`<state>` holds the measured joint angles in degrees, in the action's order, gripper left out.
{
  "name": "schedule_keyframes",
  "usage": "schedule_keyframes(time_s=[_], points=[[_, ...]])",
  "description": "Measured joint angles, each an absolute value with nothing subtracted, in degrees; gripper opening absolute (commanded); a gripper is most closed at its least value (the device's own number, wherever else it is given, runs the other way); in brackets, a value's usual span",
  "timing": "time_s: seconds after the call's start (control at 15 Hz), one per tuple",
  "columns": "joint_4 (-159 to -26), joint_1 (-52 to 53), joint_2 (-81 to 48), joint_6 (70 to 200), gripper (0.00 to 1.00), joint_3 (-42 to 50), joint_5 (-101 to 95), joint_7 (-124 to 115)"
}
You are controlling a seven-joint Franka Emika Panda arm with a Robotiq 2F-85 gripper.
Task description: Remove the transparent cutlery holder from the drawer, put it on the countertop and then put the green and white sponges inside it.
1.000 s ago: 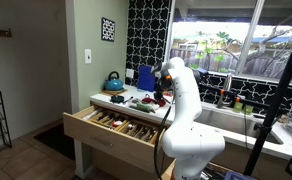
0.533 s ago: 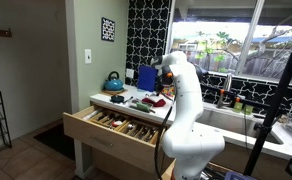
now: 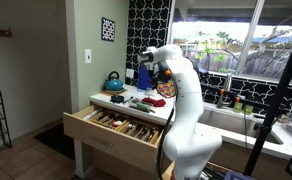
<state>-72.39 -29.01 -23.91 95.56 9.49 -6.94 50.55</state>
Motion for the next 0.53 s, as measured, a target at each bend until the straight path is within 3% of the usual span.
schedule_keyframes(time_s=[0.53], points=[[-76.9, -21.5, -23.5, 99.5, 0.04, 9.6, -17.8, 47.8]])
